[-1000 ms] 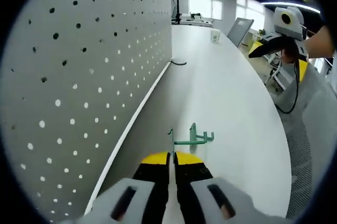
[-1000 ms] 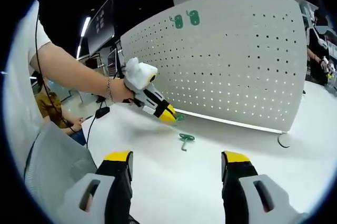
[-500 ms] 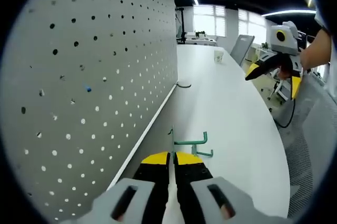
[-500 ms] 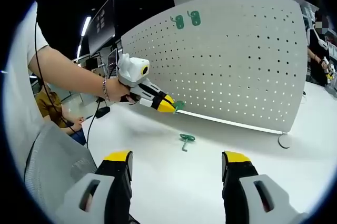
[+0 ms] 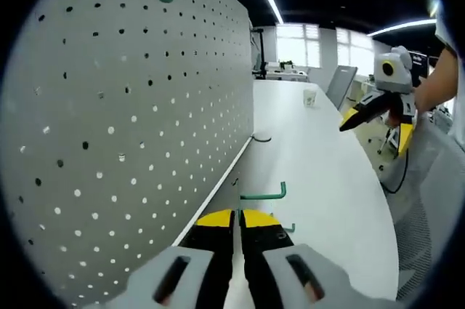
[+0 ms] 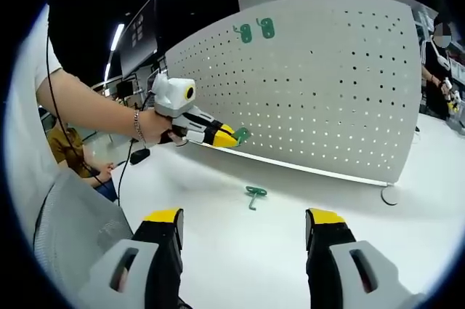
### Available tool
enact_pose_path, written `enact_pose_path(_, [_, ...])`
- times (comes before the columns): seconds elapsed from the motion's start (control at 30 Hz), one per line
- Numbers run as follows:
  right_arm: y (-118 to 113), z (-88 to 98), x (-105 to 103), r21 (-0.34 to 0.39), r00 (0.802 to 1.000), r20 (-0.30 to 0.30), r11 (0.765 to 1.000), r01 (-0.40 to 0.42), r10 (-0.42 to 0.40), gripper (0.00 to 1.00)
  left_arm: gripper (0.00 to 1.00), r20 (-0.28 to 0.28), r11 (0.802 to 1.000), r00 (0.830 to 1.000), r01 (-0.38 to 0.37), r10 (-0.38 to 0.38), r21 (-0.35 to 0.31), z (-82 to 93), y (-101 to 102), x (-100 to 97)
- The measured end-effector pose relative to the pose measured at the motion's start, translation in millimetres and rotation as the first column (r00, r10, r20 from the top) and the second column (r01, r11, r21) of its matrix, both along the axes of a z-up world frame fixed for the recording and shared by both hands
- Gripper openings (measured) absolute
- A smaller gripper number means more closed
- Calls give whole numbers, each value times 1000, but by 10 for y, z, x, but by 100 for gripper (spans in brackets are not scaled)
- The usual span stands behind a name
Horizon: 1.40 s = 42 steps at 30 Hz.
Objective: Insert the hook assembly into the mounting plate slot until the hook locks in place.
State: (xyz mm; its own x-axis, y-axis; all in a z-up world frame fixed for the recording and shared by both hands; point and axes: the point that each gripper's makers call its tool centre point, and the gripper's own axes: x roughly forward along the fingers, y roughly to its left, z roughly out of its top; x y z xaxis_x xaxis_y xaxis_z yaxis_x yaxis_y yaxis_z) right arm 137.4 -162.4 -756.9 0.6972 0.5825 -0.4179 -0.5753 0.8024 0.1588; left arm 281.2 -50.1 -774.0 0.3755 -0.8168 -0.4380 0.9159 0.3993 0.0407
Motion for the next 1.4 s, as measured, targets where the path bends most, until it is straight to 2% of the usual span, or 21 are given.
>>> enact_pose_path(0.33, [-3, 15, 7, -6, 1000, 14, 1000, 3, -3, 66, 3, 19, 997, 999, -33, 34, -75, 183, 23, -70])
enact_pose_path(0.43, [0, 24, 1, -5, 1000, 18, 1000, 2, -2, 66, 3, 24, 992, 998, -54, 57, -118, 285, 43, -86])
enact_pose_path(0.6, [2, 39, -1, 10, 1000, 19, 1000, 7, -7, 67, 3, 41, 987, 997, -65, 72, -149, 394, 70, -131])
enact_pose_path(0.73, [6, 64, 2, 16, 1000, 24, 1000, 8, -9, 67, 3, 37, 976, 994, -91, 100, -200, 518, 115, -135])
enact_pose_path(0.8, [8, 72, 5, 21, 1000, 26, 1000, 8, -9, 67, 3, 58, 976, 993, -93, 107, -198, 555, 144, -146])
enact_pose_path(1.07, [16, 93, -5, 34, 999, 30, 999, 12, -13, 66, 3, 64, 956, 987, -128, 150, -264, 744, 238, -182])
enact_pose_path(1.4, [14, 136, -10, 41, 999, 42, 999, 15, -17, 67, 3, 93, 927, 982, -123, 166, -354, 1086, 274, -360])
